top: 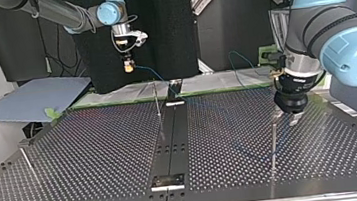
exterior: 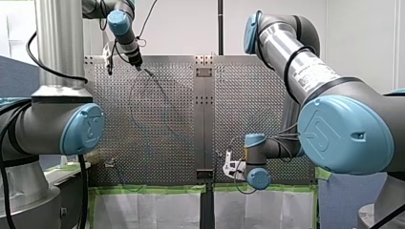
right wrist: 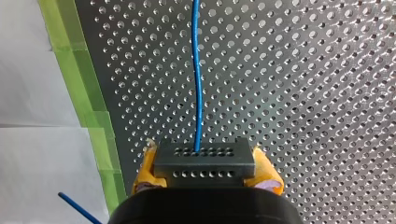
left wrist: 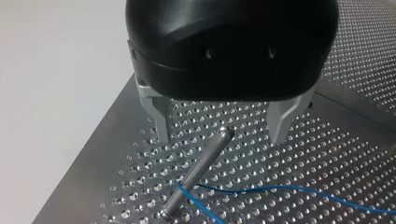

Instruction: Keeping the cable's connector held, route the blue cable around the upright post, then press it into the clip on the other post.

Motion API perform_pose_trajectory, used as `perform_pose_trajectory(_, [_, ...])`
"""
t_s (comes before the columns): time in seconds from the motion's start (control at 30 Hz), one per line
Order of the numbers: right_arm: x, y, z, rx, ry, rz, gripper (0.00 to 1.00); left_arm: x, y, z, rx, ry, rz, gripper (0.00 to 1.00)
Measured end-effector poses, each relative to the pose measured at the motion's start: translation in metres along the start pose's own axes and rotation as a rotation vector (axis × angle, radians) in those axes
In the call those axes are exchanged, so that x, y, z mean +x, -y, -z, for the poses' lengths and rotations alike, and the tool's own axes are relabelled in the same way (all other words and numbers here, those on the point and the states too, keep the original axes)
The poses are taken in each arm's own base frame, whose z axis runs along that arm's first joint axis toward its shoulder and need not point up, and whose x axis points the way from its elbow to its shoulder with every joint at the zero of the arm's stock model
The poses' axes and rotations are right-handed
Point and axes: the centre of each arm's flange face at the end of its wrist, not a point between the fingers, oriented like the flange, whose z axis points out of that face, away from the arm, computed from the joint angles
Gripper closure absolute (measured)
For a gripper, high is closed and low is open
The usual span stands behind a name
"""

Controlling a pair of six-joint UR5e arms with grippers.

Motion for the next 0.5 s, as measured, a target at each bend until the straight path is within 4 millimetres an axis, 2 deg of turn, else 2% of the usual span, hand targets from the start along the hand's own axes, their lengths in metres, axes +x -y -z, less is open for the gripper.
perform_pose_trajectory(0.5, [-0.0001, 0.0, 0.0, 0.0, 0.001, 0.0, 1.0, -0.0011, -0.0013, -0.0004, -0.02, 0.013, -0.02, 0.01])
